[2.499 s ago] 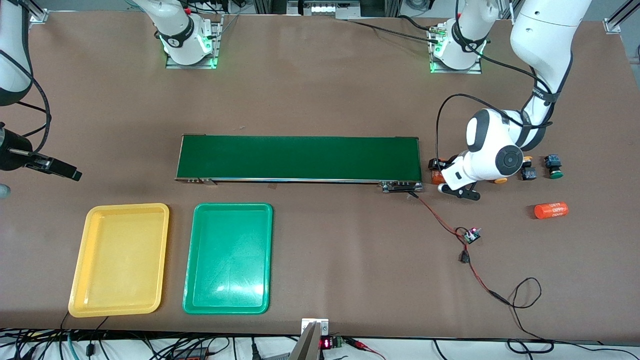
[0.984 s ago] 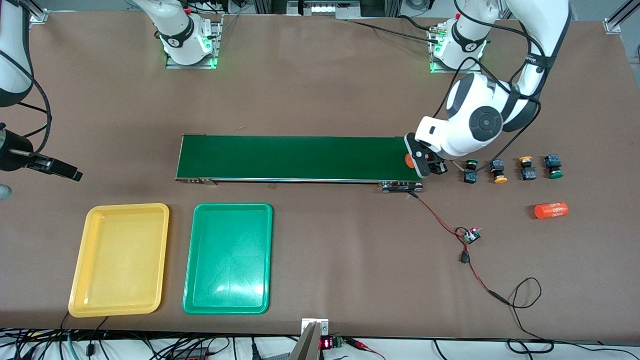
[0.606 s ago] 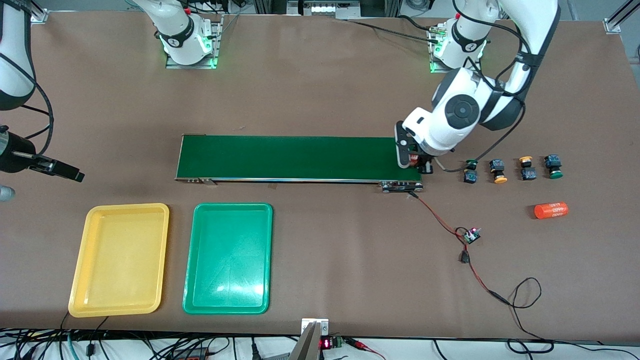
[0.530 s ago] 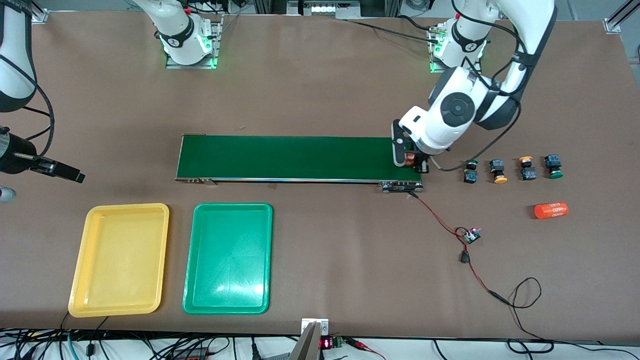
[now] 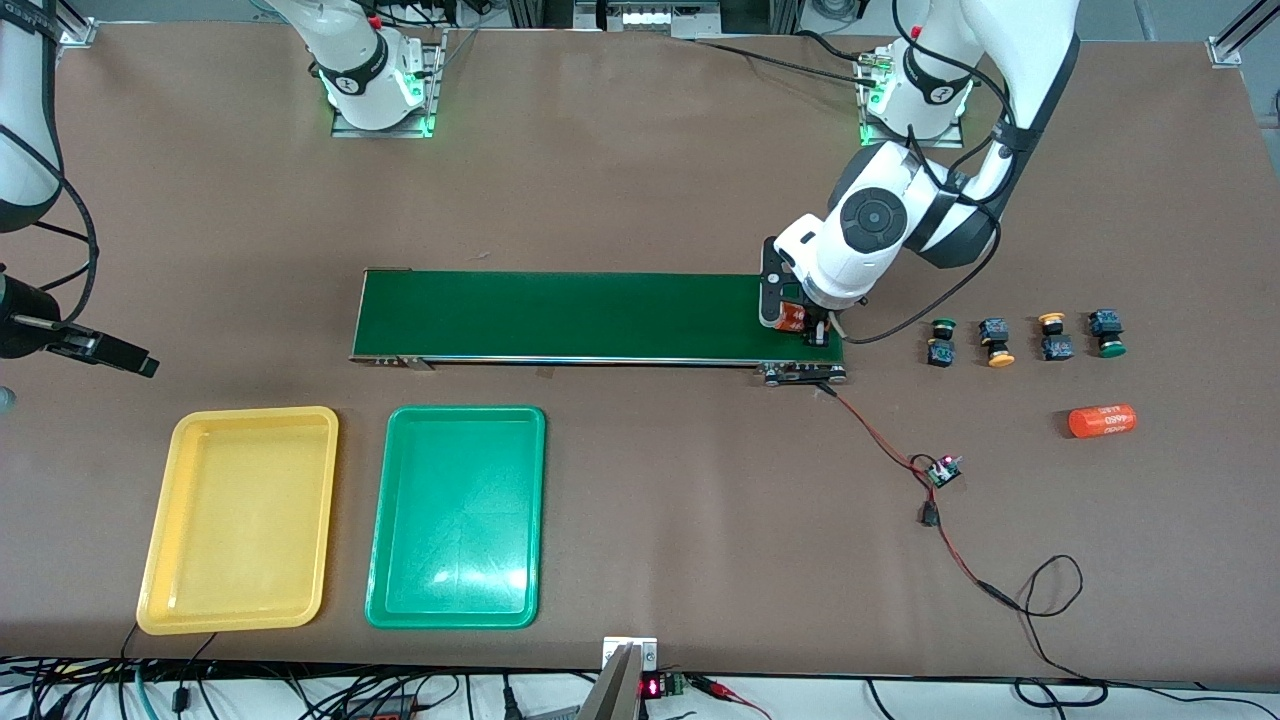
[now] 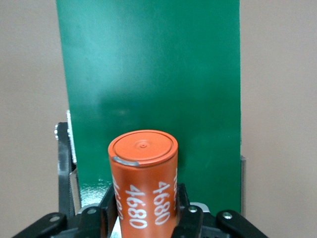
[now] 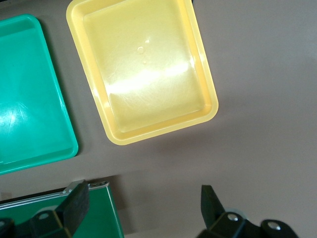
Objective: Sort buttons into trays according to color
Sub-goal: 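Raise the left gripper and move it back over the button row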
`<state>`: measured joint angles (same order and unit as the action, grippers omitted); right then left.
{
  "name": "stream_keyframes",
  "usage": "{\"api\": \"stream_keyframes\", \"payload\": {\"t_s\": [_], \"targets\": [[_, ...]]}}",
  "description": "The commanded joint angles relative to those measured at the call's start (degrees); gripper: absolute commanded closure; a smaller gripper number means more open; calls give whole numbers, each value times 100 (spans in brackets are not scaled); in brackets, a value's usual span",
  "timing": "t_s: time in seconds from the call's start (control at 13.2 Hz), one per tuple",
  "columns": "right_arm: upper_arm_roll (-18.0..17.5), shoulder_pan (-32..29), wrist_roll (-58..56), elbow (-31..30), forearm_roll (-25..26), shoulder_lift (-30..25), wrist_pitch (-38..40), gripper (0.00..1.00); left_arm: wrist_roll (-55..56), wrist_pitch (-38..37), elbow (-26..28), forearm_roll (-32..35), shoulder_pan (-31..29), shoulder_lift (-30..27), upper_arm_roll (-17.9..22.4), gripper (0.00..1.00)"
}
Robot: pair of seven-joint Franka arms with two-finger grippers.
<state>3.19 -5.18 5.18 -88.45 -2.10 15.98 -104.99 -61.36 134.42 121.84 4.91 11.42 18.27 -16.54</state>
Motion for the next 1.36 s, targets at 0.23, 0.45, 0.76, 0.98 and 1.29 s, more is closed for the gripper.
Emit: {"api": "stream_keyframes", "payload": {"t_s": [0.23,0.45,0.76,0.98,1.29], "targets": [[-20,-97,-175,127,-45,55,58,0,-8,58,6,124,36,45,28,47],[-20,-97,-193,135,-36,46,84,0,63,49,6,115,36,-51,20,0],[-20,-106,-228,135,-10,46,102,0,45,-195,-11,36,-60,-559,20,0],[-20,-115,-307,135,16,46,120,0,36,-705,-318,10,-981,-711,63,0],[-20,-238,-509,144,-1,2,137,0,63,-1522,-670,-455,-1687,-641,142,0]]}}
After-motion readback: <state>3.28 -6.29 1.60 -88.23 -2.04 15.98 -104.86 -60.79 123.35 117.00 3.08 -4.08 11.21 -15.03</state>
